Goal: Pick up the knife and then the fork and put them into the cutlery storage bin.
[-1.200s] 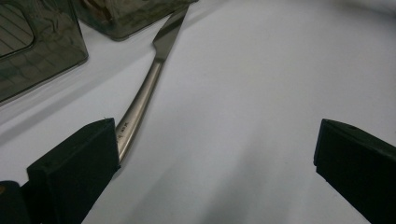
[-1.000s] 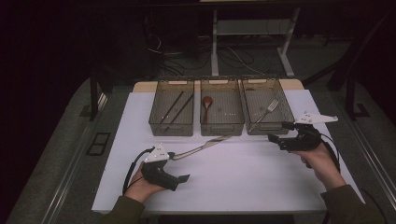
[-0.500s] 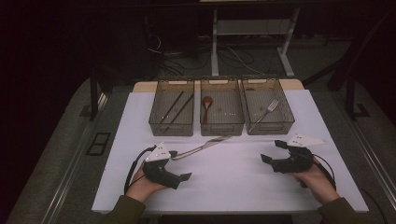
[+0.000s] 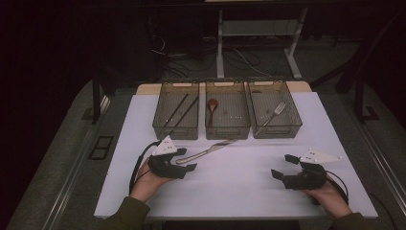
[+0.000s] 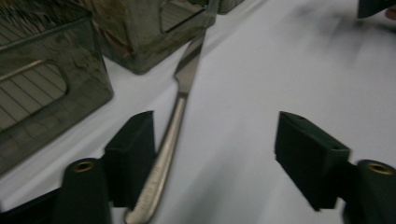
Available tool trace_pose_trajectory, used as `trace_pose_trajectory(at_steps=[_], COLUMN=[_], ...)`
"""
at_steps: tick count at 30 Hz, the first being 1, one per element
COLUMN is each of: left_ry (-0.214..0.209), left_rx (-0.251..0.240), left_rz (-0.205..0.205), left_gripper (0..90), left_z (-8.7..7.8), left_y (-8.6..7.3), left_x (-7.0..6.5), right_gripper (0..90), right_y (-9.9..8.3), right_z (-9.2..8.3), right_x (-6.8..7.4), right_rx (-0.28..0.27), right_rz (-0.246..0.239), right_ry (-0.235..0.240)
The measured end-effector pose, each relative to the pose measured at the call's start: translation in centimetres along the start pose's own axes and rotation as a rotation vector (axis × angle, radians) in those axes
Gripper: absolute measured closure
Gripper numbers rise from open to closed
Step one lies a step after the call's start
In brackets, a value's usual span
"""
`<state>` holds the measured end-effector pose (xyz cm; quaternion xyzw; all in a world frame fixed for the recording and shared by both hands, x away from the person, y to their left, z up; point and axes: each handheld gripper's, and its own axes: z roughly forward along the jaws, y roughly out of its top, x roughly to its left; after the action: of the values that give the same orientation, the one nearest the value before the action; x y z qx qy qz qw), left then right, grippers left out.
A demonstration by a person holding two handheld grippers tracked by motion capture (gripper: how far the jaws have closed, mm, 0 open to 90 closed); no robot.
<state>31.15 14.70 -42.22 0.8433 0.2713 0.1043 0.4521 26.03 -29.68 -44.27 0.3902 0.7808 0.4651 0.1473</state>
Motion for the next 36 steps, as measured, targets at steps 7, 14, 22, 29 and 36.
trace_pose_trajectory(at_steps=[7,14,22,29,36], left_ry=[-0.013,-0.057,-0.09,-0.103,-0.123], left_rx=[0.057,0.083,0.135,0.147,0.157], left_rz=[0.014,0.022,0.055,0.063,0.055], left_gripper=[56.4,63.1,65.0,68.0,77.3], left_z=[2.3,3.8,5.6,5.8,5.6], left_y=[0.7,1.1,0.8,0.5,0.4], left_x=[1.9,2.6,2.7,2.9,2.8], right_gripper=[16.6,16.6,16.6,16.6,16.6], right_y=[0.0,0.0,0.0,0.0,0.0], right_z=[0.2,0.2,0.2,0.2,0.1], right_x=[-0.1,-0.2,-0.3,-0.4,-0.4], right_rx=[-0.004,-0.002,-0.005,-0.006,-0.005], right_rz=[0.006,0.01,0.008,0.01,0.008], right_ry=[0.004,0.003,0.002,0.003,0.007])
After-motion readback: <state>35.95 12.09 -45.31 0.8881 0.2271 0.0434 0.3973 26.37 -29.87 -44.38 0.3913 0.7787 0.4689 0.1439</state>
